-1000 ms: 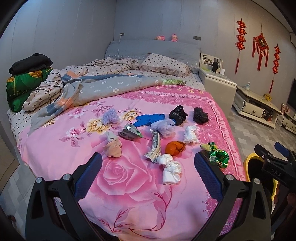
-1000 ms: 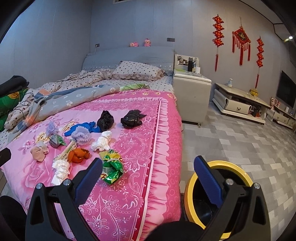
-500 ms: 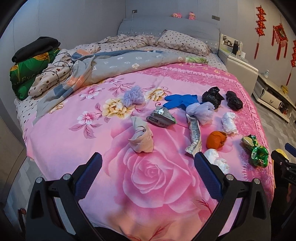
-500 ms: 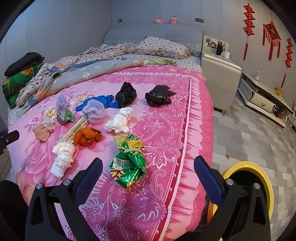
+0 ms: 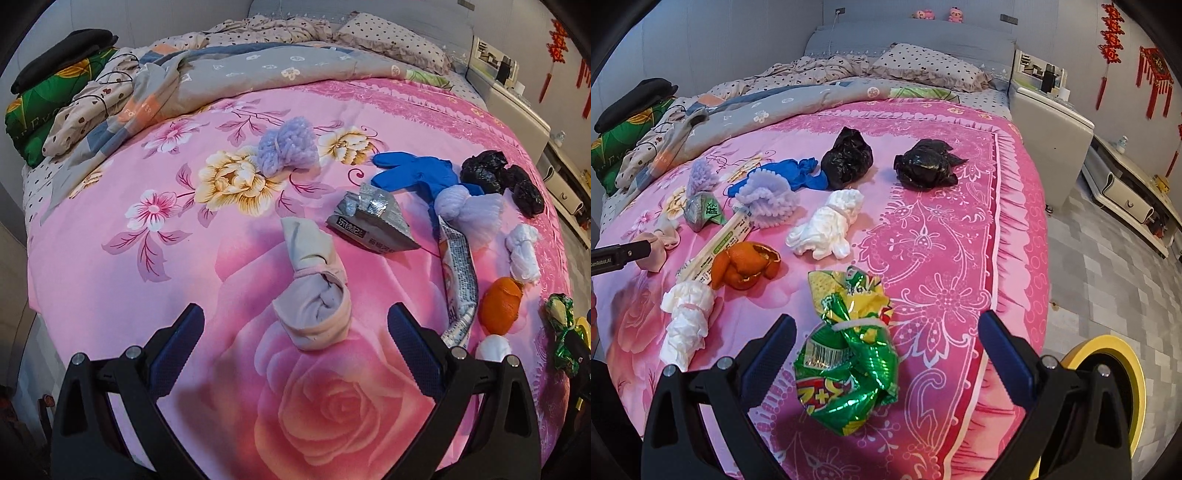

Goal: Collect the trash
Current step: 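Grasp the beige bundle with the left tool while the right tool grasps the green snack bag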

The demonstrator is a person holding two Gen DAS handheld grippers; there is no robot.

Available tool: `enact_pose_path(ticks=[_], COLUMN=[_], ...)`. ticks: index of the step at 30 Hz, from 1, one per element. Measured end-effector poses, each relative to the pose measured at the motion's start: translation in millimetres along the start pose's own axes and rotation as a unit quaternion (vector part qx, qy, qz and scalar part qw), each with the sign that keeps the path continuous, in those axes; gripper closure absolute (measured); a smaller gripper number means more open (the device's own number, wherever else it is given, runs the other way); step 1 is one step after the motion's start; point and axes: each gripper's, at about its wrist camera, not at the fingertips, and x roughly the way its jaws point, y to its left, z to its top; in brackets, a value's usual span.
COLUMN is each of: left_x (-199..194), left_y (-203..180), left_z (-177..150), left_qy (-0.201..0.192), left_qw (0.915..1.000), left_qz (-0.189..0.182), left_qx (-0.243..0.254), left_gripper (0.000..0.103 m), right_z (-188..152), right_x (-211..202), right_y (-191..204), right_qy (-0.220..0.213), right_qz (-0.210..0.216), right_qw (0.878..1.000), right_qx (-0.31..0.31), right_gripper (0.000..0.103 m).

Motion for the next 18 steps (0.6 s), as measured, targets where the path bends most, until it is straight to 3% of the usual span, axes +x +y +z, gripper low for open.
enact_pose_path(ticks=[10,12,13,15,16,18], left_x=[36.5,40.5,41.9,46.5,48.2,47.5], left_y=[-0.4,-2.1,-2.6,-4.3,-5.8,-9.0], left_z=[19.1,19.1,18.1,17.0,16.4,15.1], left_qy=[0.015,0.017,0.019,0.028,0.028,0.022], left_qw=[0.9999,0.9998,0.9998,0.9995,0.9994,0.9994], left_qz=[0.000,-0.001,-0.006,-0.013,-0.013,-0.009], left_qx=[0.003,0.006,0.008,0.012,0.016,0.027], left_gripper=[0.008,0.011,0.016,0.038,0.040,0.059], right_z=[8.1,8.5,8.6,8.2,7.2,5.9], right_x=[25.7,26.5,28.3,33.2,35.6,38.0], right_y=[5.6,5.5,5.6,5.9,5.9,5.6], right_qy=[0.013,0.012,0.011,0.017,0.021,0.026], right_qz=[0.011,0.009,0.008,0.005,0.006,0.011], right_qw=[1.000,1.000,1.000,1.000,1.000,1.000], right_qx=[-0.017,-0.016,-0.014,-0.015,-0.014,-0.012], right_gripper=[0.008,0.015,0.020,0.027,0.038,0.056])
